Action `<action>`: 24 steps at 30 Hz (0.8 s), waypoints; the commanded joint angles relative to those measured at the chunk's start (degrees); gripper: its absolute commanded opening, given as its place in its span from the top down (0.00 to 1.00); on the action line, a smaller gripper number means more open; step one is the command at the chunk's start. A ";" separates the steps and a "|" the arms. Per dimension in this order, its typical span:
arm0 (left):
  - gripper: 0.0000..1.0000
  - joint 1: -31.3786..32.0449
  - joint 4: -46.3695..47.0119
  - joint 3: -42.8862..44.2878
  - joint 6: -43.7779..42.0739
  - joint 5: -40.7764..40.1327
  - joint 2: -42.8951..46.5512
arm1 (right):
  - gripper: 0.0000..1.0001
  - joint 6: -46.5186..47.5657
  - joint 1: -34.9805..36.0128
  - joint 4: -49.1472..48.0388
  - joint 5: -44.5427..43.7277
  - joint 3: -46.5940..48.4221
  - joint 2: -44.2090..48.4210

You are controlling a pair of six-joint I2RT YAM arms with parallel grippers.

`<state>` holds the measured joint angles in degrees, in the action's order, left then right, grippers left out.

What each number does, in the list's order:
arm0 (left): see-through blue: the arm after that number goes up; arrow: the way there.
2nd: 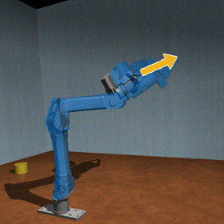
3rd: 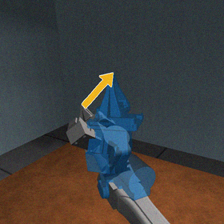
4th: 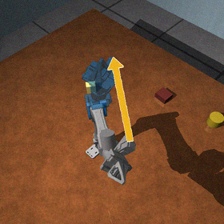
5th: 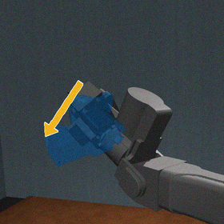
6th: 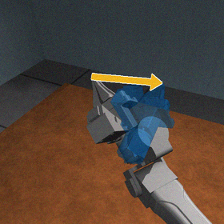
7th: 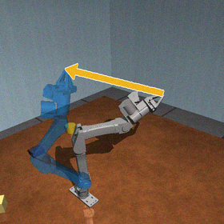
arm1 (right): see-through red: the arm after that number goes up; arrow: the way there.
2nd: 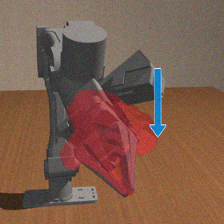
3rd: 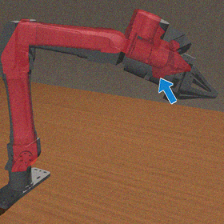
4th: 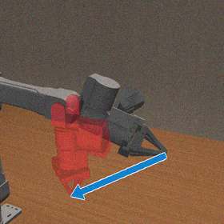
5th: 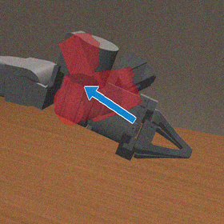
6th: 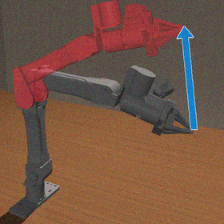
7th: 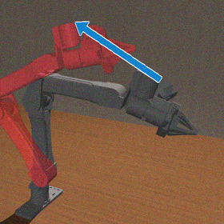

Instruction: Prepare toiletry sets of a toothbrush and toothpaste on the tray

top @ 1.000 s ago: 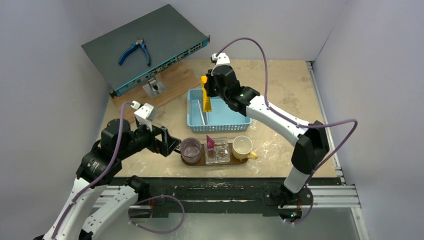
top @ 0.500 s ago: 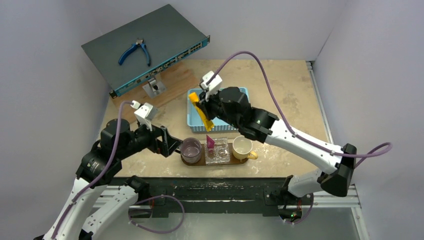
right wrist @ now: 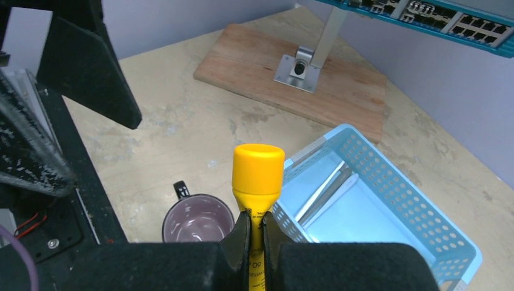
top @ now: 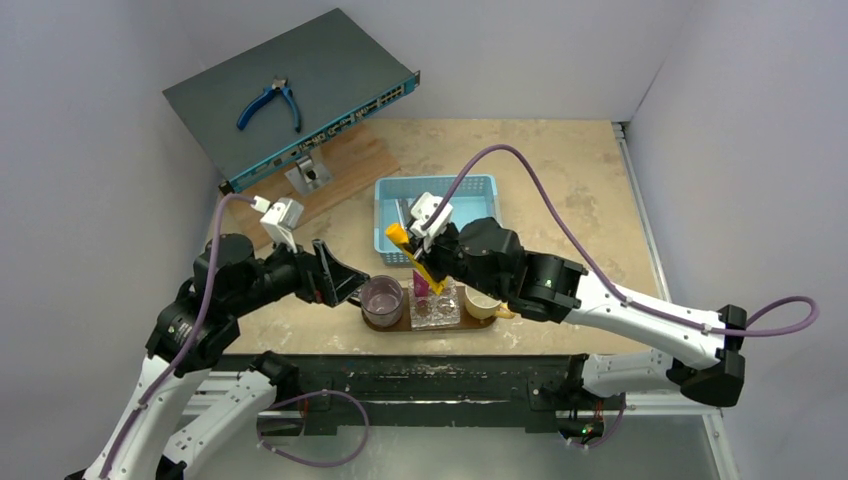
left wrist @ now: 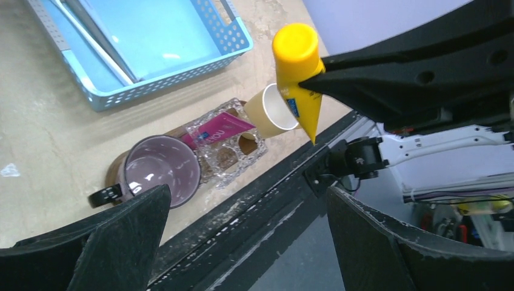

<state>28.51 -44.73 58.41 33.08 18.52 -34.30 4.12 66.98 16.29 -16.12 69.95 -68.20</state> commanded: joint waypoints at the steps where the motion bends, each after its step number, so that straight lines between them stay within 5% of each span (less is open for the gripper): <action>1: 0.00 -0.39 2.41 3.22 6.03 4.92 -1.56 | 1.00 2.00 3.30 -0.69 -1.84 -0.39 1.83; 24: 0.04 -0.39 -10.38 9.30 -6.28 24.62 -10.34 | 1.00 23.66 15.71 1.99 10.47 -4.78 4.58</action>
<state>28.51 -53.06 65.63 31.09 37.82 -43.92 21.10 81.19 19.73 -8.05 64.64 -64.20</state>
